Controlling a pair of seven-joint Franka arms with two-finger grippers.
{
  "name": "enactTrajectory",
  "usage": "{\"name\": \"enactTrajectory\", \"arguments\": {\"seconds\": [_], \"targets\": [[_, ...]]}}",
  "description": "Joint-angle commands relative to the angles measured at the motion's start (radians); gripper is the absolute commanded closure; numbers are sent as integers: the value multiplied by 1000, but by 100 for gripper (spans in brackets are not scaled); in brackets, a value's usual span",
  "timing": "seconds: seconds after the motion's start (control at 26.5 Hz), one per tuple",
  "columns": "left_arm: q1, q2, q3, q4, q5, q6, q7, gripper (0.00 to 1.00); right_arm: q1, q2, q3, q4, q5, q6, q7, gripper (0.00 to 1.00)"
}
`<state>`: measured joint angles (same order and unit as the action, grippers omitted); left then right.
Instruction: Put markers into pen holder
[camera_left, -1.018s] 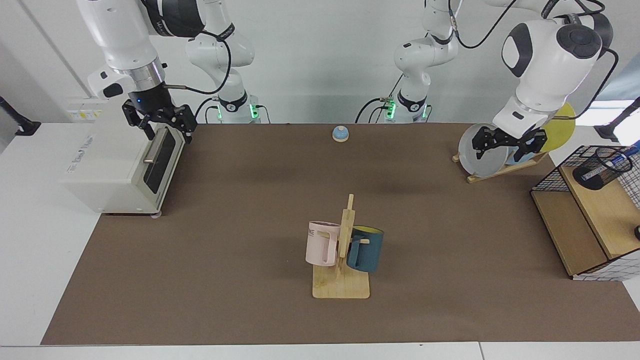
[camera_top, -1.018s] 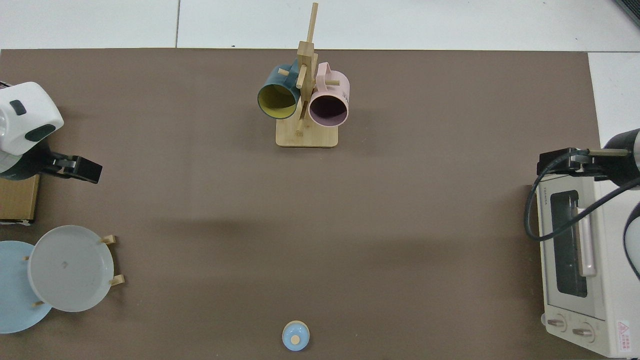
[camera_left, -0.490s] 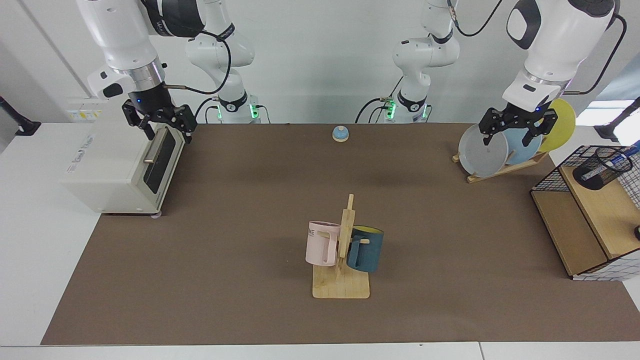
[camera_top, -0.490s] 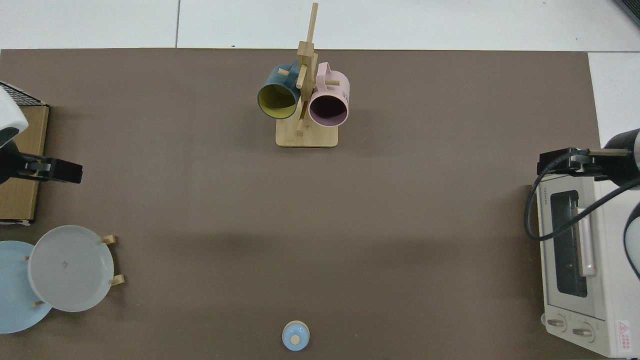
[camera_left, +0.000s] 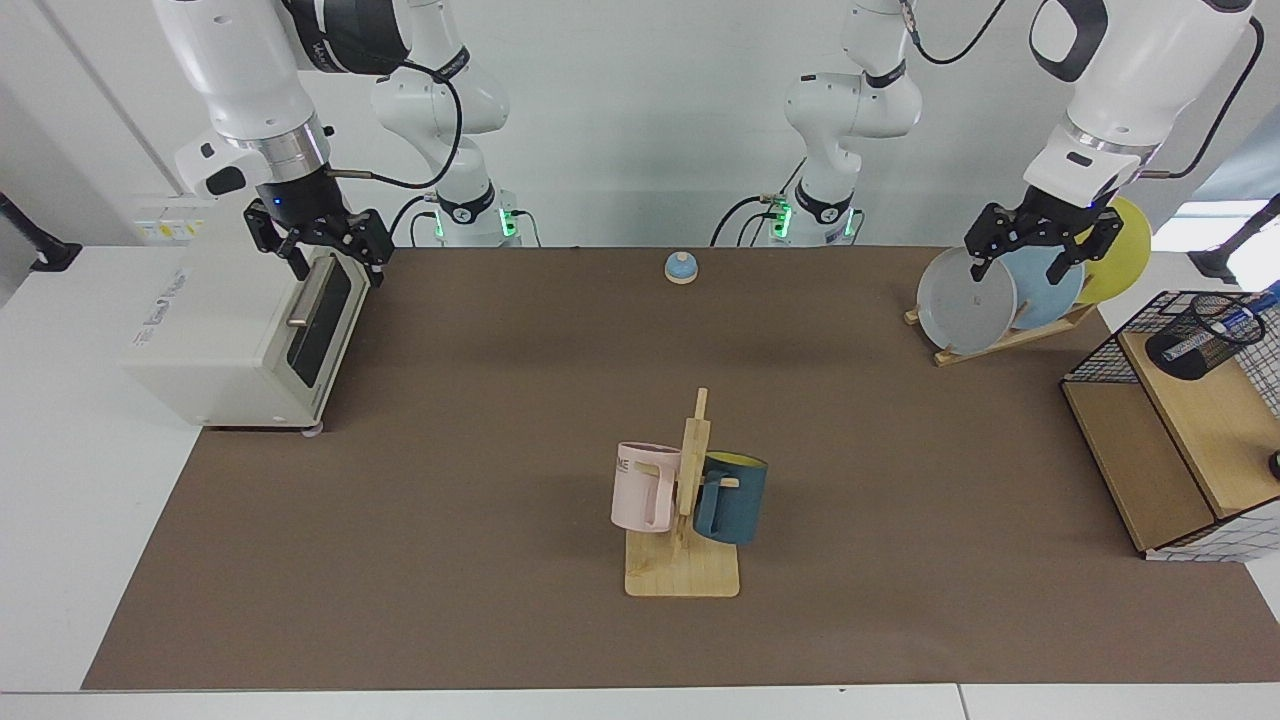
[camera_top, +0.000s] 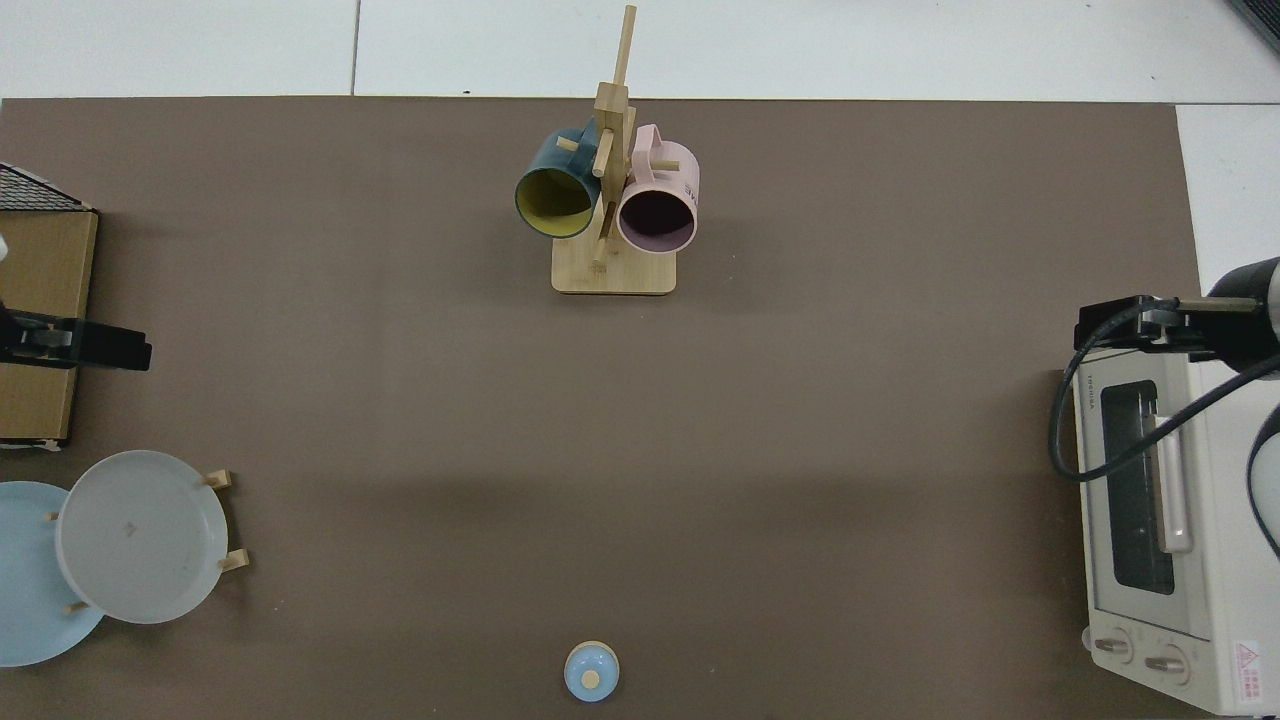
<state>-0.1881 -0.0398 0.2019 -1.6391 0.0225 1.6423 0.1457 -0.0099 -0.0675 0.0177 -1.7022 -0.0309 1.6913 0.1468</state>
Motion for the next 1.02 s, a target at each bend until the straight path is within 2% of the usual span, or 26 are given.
{"name": "enactTrajectory", "arguments": {"seconds": [0.0,0.08,0.23,0.98], "targets": [[-16,-37,16,1,-1,-39,-8,0,-21,2,11,9,6,-12,-13,0],[15,-34,2,1,-12,-42,-17,0,-21,2,11,9,6,-12,-13,0],[93,-26,-96,15,-9,-48,-20,0,-21,0,11,7,6,-12,-13,0],[81,-20,-111,-13,-6,-45,-40,0,-21,0,13,7,6,-16,-27,0]]}}
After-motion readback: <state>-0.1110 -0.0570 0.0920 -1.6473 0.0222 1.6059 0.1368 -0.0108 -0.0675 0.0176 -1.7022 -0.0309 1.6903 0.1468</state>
